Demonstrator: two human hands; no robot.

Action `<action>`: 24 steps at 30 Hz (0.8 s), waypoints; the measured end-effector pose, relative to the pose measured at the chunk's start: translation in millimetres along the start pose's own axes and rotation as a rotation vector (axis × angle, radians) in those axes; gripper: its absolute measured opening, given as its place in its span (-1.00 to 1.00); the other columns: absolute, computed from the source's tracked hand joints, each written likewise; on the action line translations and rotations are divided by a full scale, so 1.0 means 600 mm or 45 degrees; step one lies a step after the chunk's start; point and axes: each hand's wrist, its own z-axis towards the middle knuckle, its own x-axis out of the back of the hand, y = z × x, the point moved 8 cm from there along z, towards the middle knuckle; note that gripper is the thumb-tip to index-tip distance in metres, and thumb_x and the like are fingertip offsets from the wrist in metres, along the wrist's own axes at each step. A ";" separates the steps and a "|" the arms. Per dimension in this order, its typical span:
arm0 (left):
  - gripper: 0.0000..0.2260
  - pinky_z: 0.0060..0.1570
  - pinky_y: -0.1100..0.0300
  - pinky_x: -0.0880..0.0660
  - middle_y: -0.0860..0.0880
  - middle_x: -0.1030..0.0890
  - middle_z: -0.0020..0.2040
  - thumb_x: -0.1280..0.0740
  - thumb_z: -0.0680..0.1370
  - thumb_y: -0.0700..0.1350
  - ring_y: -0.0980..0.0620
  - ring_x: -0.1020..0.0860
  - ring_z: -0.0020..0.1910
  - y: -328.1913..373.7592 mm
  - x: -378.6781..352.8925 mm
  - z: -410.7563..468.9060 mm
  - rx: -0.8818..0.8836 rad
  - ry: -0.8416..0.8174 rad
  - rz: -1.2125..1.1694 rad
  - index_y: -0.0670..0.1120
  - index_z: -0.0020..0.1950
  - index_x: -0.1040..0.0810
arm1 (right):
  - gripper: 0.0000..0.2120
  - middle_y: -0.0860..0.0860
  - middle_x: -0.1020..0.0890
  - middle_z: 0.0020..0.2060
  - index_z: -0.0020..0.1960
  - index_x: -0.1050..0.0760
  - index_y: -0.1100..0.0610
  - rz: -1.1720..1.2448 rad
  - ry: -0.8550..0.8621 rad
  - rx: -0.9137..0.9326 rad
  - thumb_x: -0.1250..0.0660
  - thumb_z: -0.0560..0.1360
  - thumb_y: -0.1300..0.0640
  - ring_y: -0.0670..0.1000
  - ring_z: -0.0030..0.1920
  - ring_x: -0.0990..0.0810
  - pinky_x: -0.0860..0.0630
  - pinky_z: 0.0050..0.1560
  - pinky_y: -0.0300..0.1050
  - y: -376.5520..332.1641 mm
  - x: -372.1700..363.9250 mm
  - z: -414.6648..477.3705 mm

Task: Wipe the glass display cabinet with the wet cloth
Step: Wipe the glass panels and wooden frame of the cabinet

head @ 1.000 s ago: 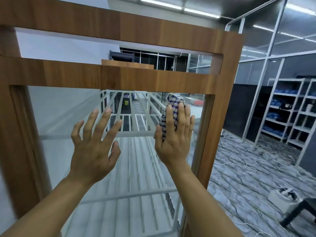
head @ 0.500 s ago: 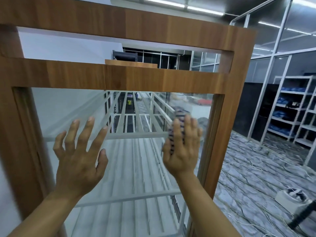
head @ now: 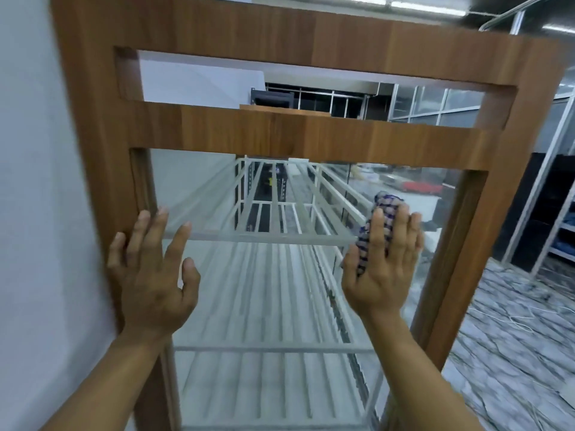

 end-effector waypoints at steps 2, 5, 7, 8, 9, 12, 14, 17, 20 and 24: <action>-0.59 0.50 -0.22 -0.17 -0.22 -0.42 0.51 -0.18 0.62 -0.09 -0.22 -0.30 0.55 -0.006 0.000 -0.006 -0.021 0.013 -0.004 -0.14 0.44 -0.50 | -0.42 0.35 -0.25 0.55 0.59 -0.22 0.25 -0.011 0.027 -0.076 -0.17 0.63 0.03 0.39 0.58 -0.13 -0.04 0.60 0.37 -0.002 -0.002 0.015; -0.56 0.57 -0.17 -0.13 -0.23 -0.39 0.52 -0.20 0.62 -0.09 -0.21 -0.26 0.58 -0.011 -0.002 -0.008 -0.042 0.030 -0.054 -0.13 0.50 -0.41 | -0.41 0.33 -0.26 0.56 0.60 -0.20 0.24 0.038 0.023 0.008 -0.19 0.64 0.04 0.38 0.58 -0.14 0.03 0.64 0.28 -0.077 -0.020 0.042; -0.53 0.58 -0.17 -0.13 -0.23 -0.35 0.54 -0.21 0.62 -0.10 -0.17 -0.20 0.62 -0.017 -0.002 -0.012 -0.029 0.049 -0.082 -0.14 0.53 -0.36 | -0.42 0.30 -0.26 0.56 0.60 -0.20 0.22 0.073 0.016 0.059 -0.19 0.64 0.04 0.36 0.59 -0.15 0.01 0.63 0.29 -0.134 -0.033 0.050; -0.52 0.58 -0.18 -0.14 -0.23 -0.33 0.55 -0.21 0.62 -0.11 -0.16 -0.17 0.63 -0.021 -0.002 -0.014 -0.015 0.056 -0.091 -0.15 0.54 -0.34 | -0.42 0.29 -0.26 0.56 0.60 -0.21 0.21 0.085 0.016 0.065 -0.19 0.64 0.05 0.35 0.59 -0.15 -0.02 0.63 0.30 -0.159 -0.039 0.052; -0.51 0.58 -0.18 -0.15 -0.23 -0.32 0.55 -0.21 0.61 -0.11 -0.15 -0.16 0.64 -0.025 -0.002 -0.015 0.002 0.062 -0.096 -0.16 0.55 -0.32 | -0.43 0.29 -0.26 0.56 0.60 -0.22 0.21 0.095 0.011 0.066 -0.20 0.64 0.05 0.35 0.59 -0.16 -0.05 0.62 0.31 -0.184 -0.045 0.052; -0.49 0.58 -0.15 -0.16 -0.25 -0.29 0.56 -0.20 0.61 -0.13 -0.14 -0.14 0.64 -0.032 0.001 -0.018 0.034 0.087 -0.138 -0.20 0.56 -0.28 | -0.44 0.27 -0.28 0.56 0.59 -0.27 0.20 0.106 -0.007 0.092 -0.23 0.64 0.05 0.33 0.59 -0.19 -0.13 0.60 0.33 -0.250 -0.059 0.053; -0.50 0.59 -0.12 -0.15 -0.26 -0.29 0.55 -0.15 0.62 -0.15 -0.15 -0.15 0.64 -0.037 0.006 -0.020 0.053 0.095 -0.200 -0.25 0.56 -0.26 | -0.44 0.27 -0.30 0.55 0.58 -0.30 0.20 0.118 -0.011 0.131 -0.27 0.63 0.04 0.32 0.58 -0.22 -0.15 0.59 0.33 -0.289 -0.068 0.053; -0.50 0.60 -0.09 -0.11 -0.26 -0.29 0.55 -0.07 0.60 -0.18 -0.13 -0.15 0.64 -0.045 0.013 -0.019 0.107 0.081 -0.319 -0.30 0.54 -0.26 | -0.45 0.24 -0.26 0.56 0.57 -0.32 0.19 0.166 -0.032 0.183 -0.27 0.62 0.04 0.29 0.59 -0.19 -0.09 0.62 0.29 -0.349 -0.083 0.049; -0.49 0.61 -0.07 -0.10 -0.25 -0.28 0.55 -0.04 0.59 -0.19 -0.09 -0.14 0.64 -0.045 0.019 -0.016 0.118 0.068 -0.436 -0.33 0.53 -0.25 | -0.48 0.21 -0.21 0.57 0.58 -0.29 0.18 0.198 -0.068 0.220 -0.21 0.65 0.05 0.26 0.61 -0.15 -0.05 0.64 0.26 -0.399 -0.096 0.036; -0.48 0.59 -0.13 -0.12 -0.26 -0.28 0.55 -0.03 0.58 -0.19 -0.10 -0.15 0.64 -0.049 0.022 -0.017 0.116 0.074 -0.529 -0.35 0.52 -0.26 | -0.51 0.19 -0.29 0.56 0.57 -0.33 0.15 0.240 -0.092 0.287 -0.19 0.68 0.03 0.22 0.61 -0.21 -0.12 0.62 0.23 -0.435 -0.104 0.002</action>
